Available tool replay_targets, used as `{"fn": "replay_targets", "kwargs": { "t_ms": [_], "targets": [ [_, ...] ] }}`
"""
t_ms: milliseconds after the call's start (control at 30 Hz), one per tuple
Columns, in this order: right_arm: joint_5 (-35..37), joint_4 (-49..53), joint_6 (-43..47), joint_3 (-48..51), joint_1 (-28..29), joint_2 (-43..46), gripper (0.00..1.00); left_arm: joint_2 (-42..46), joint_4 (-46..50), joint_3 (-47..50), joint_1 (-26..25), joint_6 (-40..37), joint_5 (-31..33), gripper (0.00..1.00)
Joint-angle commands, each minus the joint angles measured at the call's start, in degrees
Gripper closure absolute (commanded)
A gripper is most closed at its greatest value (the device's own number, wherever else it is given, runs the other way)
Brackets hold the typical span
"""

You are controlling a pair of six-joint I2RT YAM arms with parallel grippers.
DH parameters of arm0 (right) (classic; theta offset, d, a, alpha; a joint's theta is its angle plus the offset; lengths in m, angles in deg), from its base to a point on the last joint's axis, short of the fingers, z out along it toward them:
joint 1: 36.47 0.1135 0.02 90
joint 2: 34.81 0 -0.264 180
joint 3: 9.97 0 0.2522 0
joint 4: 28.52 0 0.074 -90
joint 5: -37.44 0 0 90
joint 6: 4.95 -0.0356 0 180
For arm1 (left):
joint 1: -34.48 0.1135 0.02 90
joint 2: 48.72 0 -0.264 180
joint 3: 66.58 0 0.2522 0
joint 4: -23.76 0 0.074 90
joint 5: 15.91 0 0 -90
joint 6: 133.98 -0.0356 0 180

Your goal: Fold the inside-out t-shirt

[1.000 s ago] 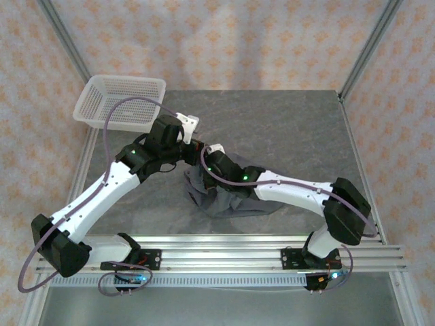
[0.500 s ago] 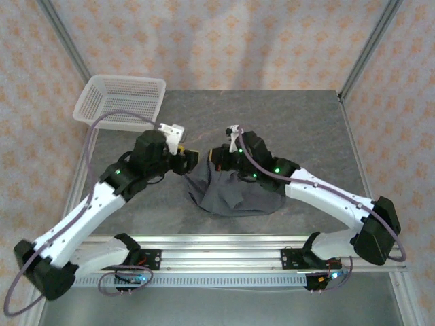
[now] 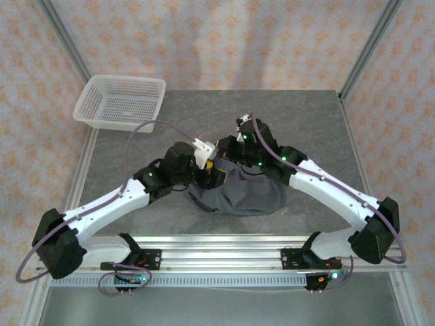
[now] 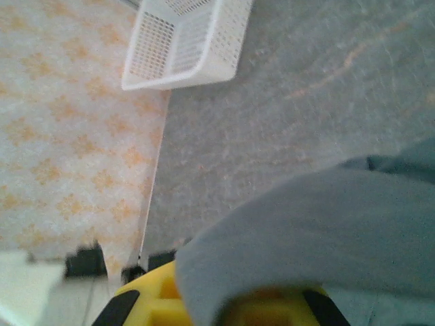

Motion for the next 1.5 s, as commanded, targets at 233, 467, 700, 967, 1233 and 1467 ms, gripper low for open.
{"fn": "replay_targets", "kwargs": {
  "t_ms": [233,467,700,967,1233,1467],
  "targets": [
    [3.3,2.9,-3.4,0.1,0.0,3.8,1.0,-0.1,-10.7,-0.7,2.5,5.3,1.0,1.0],
    [10.4,10.4,13.9,3.0,-2.5,10.4,0.68,3.4,-10.4,1.3,3.0,5.7,-3.1,1.0],
    [13.6,-4.8,30.1,24.0,-2.5,21.9,0.51,3.9,-9.9,1.1,3.1,6.1,-3.5,1.0],
    [12.2,-27.0,44.7,36.2,-2.4,21.1,0.39,3.4,-8.2,-0.2,3.1,5.8,-3.6,1.0],
    [12.5,-33.8,52.5,29.5,-2.5,6.6,0.37,2.9,-8.5,-0.4,3.1,6.3,-3.9,1.0],
    [21.8,-37.3,53.5,28.7,-3.0,3.6,0.42,3.8,-7.2,-0.2,3.1,5.4,-3.0,1.0]
  ]
}}
